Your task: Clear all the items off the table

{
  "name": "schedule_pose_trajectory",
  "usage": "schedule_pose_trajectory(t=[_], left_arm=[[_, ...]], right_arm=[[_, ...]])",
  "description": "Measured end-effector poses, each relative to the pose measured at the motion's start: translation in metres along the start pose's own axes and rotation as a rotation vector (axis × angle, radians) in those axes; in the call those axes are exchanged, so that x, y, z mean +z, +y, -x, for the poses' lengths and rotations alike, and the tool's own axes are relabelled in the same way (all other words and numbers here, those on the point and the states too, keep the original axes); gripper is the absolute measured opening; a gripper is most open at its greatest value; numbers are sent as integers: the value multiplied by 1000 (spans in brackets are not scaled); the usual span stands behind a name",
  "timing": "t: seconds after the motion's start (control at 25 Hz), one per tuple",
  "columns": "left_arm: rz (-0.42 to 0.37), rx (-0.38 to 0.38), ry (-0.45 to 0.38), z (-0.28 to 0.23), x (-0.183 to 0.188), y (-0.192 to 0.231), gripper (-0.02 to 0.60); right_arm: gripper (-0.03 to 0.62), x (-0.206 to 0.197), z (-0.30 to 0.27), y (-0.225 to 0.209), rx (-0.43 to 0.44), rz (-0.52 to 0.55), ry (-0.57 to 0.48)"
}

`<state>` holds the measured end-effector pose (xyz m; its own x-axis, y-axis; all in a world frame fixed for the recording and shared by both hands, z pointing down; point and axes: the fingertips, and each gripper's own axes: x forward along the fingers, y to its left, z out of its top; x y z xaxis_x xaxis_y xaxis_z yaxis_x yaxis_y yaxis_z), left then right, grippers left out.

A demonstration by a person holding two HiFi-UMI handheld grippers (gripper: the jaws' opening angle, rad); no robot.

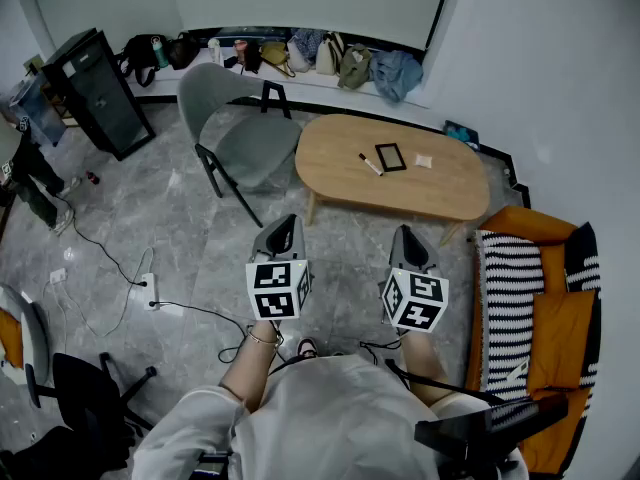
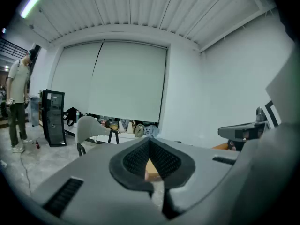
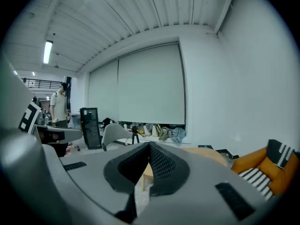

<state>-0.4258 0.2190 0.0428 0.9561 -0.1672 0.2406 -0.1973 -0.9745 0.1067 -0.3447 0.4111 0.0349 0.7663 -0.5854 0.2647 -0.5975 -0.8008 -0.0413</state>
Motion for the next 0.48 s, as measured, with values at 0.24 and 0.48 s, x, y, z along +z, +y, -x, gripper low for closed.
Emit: schedule_pose_trajectory(t=[0.24,0.48], left_arm=[[-13,-15,17,-5,-3,2,3],[-27,-36,30,-8,-4,7,3]], right_arm=[[23,-1,-3,0,-9,-27,-4],[24,-3,-10,1,-34,-49,4]])
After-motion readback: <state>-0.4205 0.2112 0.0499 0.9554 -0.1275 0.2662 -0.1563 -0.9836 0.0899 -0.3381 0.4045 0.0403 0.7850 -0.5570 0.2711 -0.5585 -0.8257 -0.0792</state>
